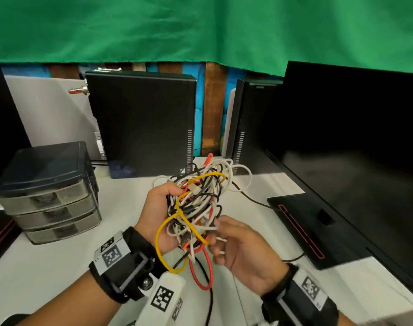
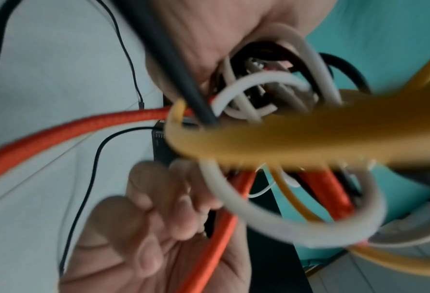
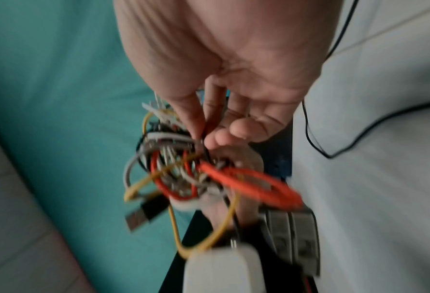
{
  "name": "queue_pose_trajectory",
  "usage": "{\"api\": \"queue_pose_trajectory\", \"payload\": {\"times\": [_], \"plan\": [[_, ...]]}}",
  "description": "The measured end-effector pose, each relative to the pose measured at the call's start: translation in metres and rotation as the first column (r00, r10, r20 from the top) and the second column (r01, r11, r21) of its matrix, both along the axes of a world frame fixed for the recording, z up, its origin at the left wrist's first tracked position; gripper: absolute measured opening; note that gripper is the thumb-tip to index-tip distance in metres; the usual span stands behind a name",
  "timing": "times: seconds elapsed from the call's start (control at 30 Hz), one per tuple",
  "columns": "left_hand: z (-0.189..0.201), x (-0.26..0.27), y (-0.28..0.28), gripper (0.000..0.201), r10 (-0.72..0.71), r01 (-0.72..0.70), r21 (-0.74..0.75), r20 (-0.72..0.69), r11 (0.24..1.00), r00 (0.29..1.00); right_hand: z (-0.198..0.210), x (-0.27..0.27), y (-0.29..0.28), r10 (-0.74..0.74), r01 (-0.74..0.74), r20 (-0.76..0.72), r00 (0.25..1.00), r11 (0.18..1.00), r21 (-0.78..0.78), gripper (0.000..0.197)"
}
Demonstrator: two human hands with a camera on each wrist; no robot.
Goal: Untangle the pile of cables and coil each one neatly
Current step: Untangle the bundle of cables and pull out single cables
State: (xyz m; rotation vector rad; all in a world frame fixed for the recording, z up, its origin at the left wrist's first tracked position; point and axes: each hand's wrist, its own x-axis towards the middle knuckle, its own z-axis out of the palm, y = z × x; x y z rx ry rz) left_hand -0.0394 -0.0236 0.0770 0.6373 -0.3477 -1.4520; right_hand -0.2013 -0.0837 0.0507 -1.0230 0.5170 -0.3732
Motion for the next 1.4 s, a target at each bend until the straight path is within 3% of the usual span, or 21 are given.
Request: {"api": "queue_pose_trajectory", "payload": {"times": [0.13,0.23,0.3,0.37,0.47,0.53,0.6,0.67,0.73,0.83,0.9,1.0,1.07,1.17,1.2,1.23,1.27,1.33,1.37,1.4], "plan": [[0.011,0.020,0.003,0.045,0.095,-0.095,-0.017,0.046,0.995,0.994,0.004,-0.026,-0.054,-0.124,0.097,-0.236,0.964,0.987,-0.126,0.008],[0.017,0.041,0.008,0.039,0.179,-0.182,0.017,0.107,0.983,0.978,-0.012,-0.050,-0.094,-0.351,0.271,-0.339,0.873,0.926,-0.262,0.007],[0.020,0.054,0.011,0.038,0.229,-0.234,0.024,0.125,0.972,0.965,-0.022,-0.059,-0.114,-0.602,0.542,-0.283,0.747,0.797,-0.265,0.012],[0.024,0.062,0.013,0.037,0.283,-0.287,0.016,0.128,0.958,0.951,-0.022,-0.065,-0.122,-0.789,0.769,-0.188,0.585,0.613,-0.178,0.021],[0.024,0.068,0.014,0.040,0.331,-0.332,-0.004,0.108,0.943,0.937,-0.011,-0.062,-0.114,-0.878,0.860,-0.025,0.478,0.474,-0.187,0.033],[0.018,0.065,0.011,0.045,0.344,-0.346,-0.001,0.107,0.938,0.933,0.000,-0.047,-0.089,-0.849,0.802,0.114,0.516,0.432,-0.413,0.026],[0.013,0.057,0.007,0.049,0.337,-0.341,0.013,0.114,0.940,0.935,0.007,-0.029,-0.051,-0.682,0.565,0.203,0.703,0.363,-0.741,0.017],[0.009,0.047,0.003,0.048,0.309,-0.312,0.011,0.115,0.950,0.944,0.003,-0.013,-0.013,-0.424,0.290,0.141,0.894,0.310,-0.905,0.019],[0.006,0.037,0.000,0.048,0.274,-0.275,-0.009,0.105,0.961,0.956,-0.009,-0.003,0.009,-0.235,0.086,0.033,0.971,0.220,-0.972,0.037],[0.005,0.027,0.000,0.049,0.221,-0.219,-0.029,0.084,0.975,0.972,-0.026,0.001,0.017,-0.157,-0.017,-0.041,0.987,0.150,-0.989,0.051],[0.005,0.023,-0.001,0.049,0.189,-0.187,-0.031,0.073,0.982,0.979,-0.031,-0.001,0.014,-0.165,0.007,-0.018,0.986,0.149,-0.989,0.049],[0.002,0.016,-0.002,0.048,0.156,-0.156,-0.010,0.062,0.988,0.986,-0.028,-0.001,0.010,-0.154,0.033,0.020,0.988,0.082,-0.996,0.040],[0.000,0.013,-0.003,0.048,0.135,-0.137,0.024,0.068,0.990,0.988,-0.027,-0.001,0.005,-0.157,0.088,0.092,0.983,-0.031,-0.996,0.027],[0.002,0.015,-0.002,0.048,0.134,-0.136,0.030,0.064,0.990,0.989,-0.029,-0.003,-0.005,-0.140,0.085,0.134,0.981,-0.312,-0.946,0.023],[0.004,0.016,-0.001,0.047,0.142,-0.143,0.022,0.058,0.989,0.988,-0.030,-0.005,-0.012,-0.196,0.057,0.136,0.971,-0.362,-0.930,0.024],[0.007,0.019,-0.001,0.047,0.150,-0.151,0.011,0.056,0.988,0.987,-0.031,-0.008,-0.023,-0.312,0.019,0.139,0.940,-0.358,-0.933,0.026],[0.010,0.021,0.000,0.047,0.162,-0.161,-0.005,0.059,0.987,0.985,-0.031,-0.012,-0.037,-0.469,-0.034,0.110,0.876,-0.287,-0.957,0.028],[0.016,0.027,0.003,0.046,0.207,-0.206,-0.026,0.067,0.978,0.976,-0.032,-0.022,-0.068,-0.730,-0.239,-0.175,0.660,0.017,-0.971,0.031],[0.019,0.030,0.004,0.045,0.226,-0.224,-0.028,0.071,0.974,0.972,-0.033,-0.029,-0.081,-0.770,-0.355,-0.351,0.533,0.173,-0.919,0.030],[0.022,0.034,0.005,0.044,0.237,-0.235,-0.025,0.076,0.972,0.969,-0.033,-0.035,-0.090,-0.780,-0.451,-0.473,0.410,0.277,-0.848,0.028]]}}
